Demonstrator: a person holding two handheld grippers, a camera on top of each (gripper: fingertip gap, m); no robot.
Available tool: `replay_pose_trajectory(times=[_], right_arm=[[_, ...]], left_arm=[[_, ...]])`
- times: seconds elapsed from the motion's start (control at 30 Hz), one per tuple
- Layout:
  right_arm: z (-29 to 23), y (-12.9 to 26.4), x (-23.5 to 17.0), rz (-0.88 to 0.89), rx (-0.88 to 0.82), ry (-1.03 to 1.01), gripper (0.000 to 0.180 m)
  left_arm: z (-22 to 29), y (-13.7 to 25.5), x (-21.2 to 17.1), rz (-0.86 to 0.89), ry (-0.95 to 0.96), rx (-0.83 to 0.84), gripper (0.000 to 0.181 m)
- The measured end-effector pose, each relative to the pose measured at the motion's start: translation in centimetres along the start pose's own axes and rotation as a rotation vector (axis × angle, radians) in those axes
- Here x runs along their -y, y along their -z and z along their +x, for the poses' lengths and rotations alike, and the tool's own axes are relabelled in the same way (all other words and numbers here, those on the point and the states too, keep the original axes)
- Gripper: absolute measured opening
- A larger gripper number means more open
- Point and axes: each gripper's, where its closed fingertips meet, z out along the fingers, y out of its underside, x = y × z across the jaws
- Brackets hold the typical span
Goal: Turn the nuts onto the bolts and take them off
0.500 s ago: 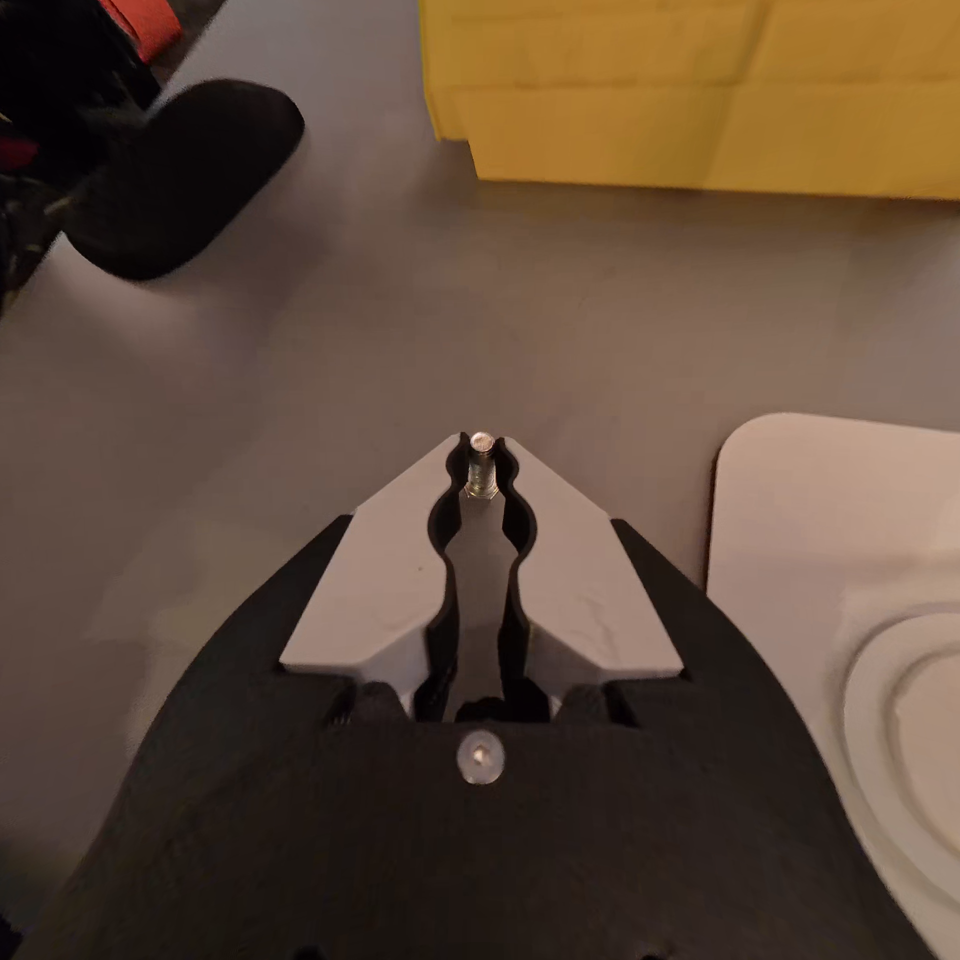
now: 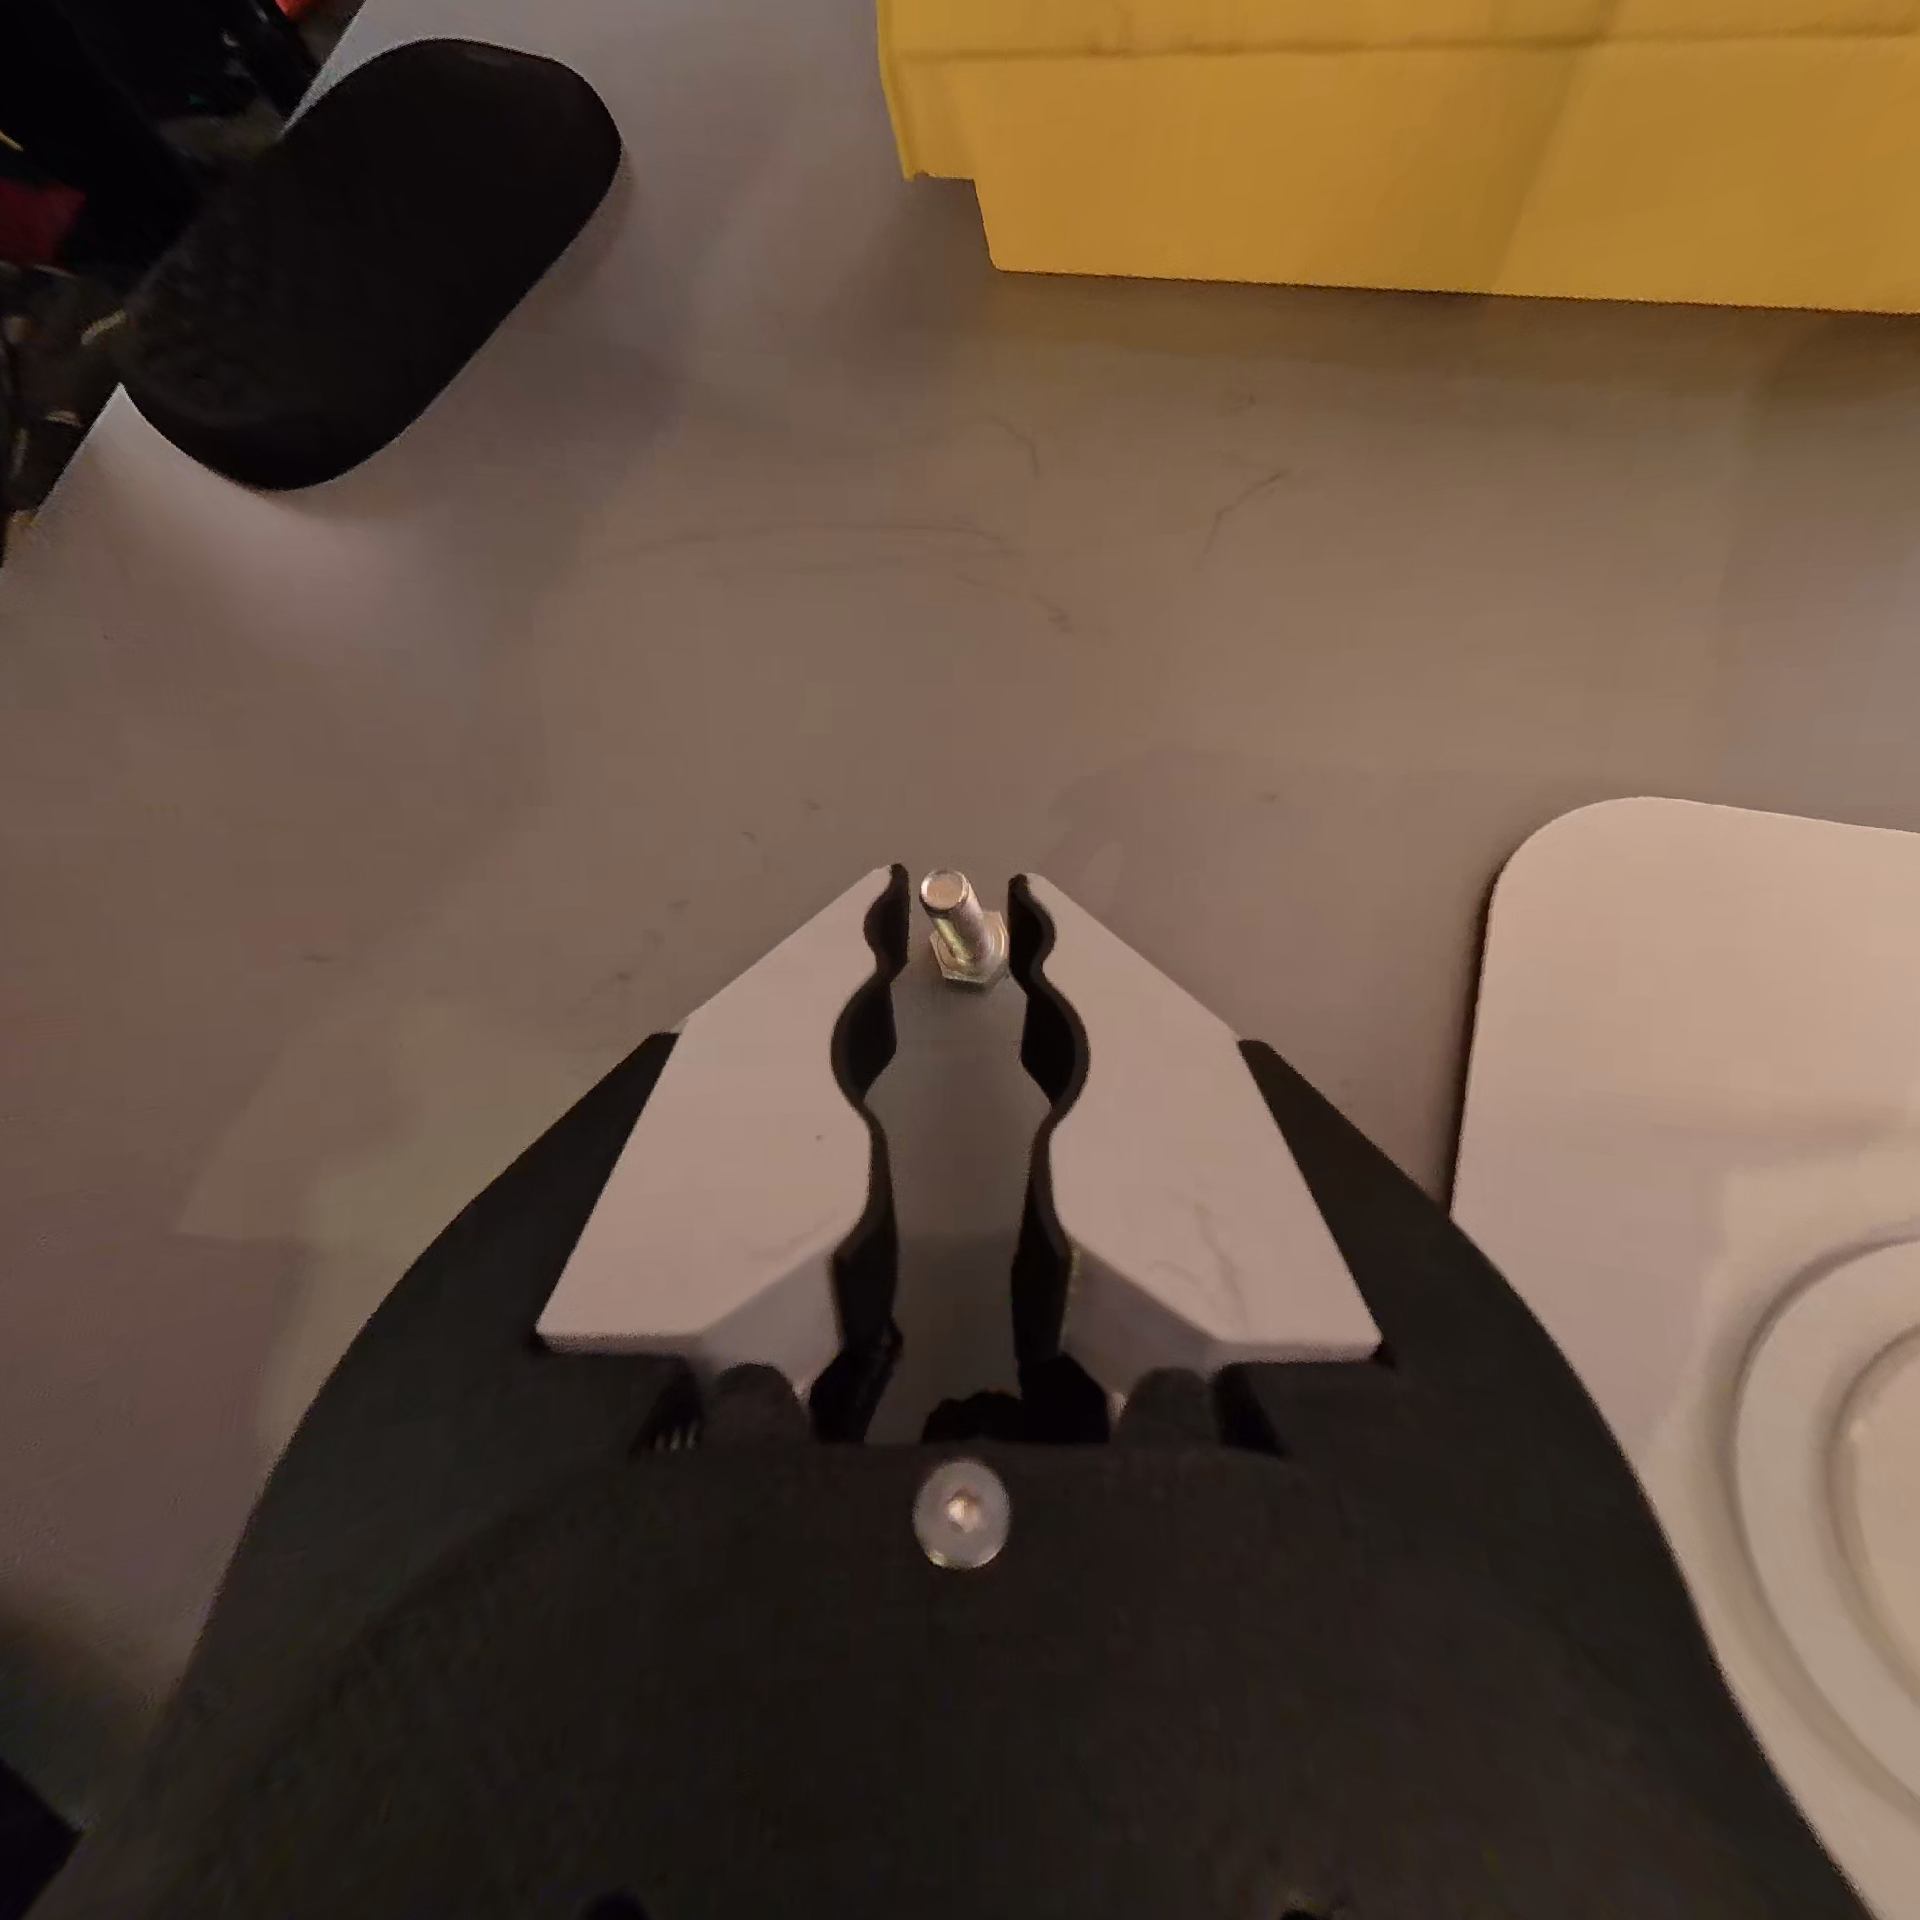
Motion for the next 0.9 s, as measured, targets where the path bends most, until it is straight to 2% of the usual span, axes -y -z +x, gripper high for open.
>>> replay_pose_trajectory(times=[0.07, 0.27, 0.37, 0.6, 0.7, 0.83, 0.9], right_arm=[[0.0, 0.2, 0.0, -0.003, 0.001, -0.012, 0.026], [0.3, 1.2, 0.4, 0.024, -0.023, -0.021, 0.026], [0.5, 1.5, 0.2, 0.018, -0.033, -0.026, 0.024], [0.5, 1.6, 0.2, 0.006, -0.04, -0.033, 0.022], [0.5, 1.6, 0.3, 0.003, -0.041, -0.029, 0.021], [0.6, 1.8, 0.4, 0.003, -0.048, -0.027, 0.021], [0.6, 2.0, 0.5, 0.004, -0.055, -0.025, 0.021]], left_arm=[[-0.7, 0.1, -1.2, -0.035, 0.018, 0.007, 0.02], [-2.4, -0.5, -7.4, -0.282, 0.076, -0.038, 0.024], [-2.4, -1.2, -10.9, -0.404, 0.143, -0.114, 0.03], [-1.9, -3.9, -15.8, -0.609, 0.089, -0.163, 0.038], [-1.8, -4.6, -16.9, -0.661, 0.08, -0.179, 0.035], [-1.6, -4.9, -18.2, -0.726, 0.074, -0.191, 0.021], [-1.3, -5.1, -17.9, -0.696, 0.081, -0.205, 0.017]])
